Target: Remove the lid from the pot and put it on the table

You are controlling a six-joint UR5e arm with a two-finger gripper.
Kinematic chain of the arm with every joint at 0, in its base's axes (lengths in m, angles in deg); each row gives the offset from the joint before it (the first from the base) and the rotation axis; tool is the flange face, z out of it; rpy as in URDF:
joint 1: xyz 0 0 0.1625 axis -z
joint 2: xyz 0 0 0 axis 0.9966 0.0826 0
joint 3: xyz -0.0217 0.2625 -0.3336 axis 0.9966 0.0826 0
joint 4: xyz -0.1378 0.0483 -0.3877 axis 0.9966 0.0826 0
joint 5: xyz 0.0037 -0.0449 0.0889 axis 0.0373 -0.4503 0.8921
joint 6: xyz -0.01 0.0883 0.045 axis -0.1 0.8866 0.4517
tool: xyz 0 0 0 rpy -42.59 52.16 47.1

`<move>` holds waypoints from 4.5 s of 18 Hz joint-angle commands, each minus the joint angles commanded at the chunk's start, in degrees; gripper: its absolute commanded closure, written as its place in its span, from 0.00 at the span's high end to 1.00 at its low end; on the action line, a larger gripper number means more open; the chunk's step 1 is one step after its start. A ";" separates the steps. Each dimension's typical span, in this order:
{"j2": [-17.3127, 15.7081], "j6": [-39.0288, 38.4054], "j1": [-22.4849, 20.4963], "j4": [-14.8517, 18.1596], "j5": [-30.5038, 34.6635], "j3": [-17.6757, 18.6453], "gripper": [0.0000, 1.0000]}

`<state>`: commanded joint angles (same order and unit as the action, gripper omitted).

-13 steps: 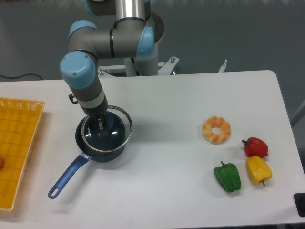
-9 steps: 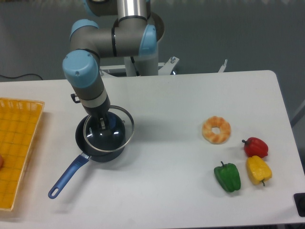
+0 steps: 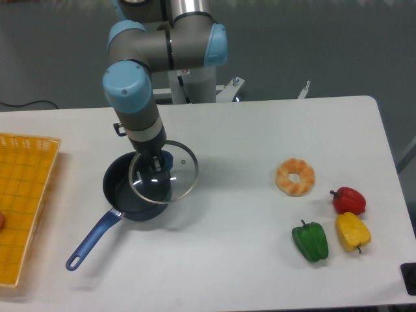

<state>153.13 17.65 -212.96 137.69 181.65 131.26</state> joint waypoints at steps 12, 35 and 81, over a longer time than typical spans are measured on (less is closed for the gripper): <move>0.09 5.97 -5.80 0.26 -0.35 0.70 0.63; 4.57 12.75 -12.84 -5.09 -0.70 0.62 0.63; 12.04 11.78 -12.31 -13.89 -2.55 2.37 0.63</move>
<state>165.17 29.43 -225.27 123.80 179.10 133.63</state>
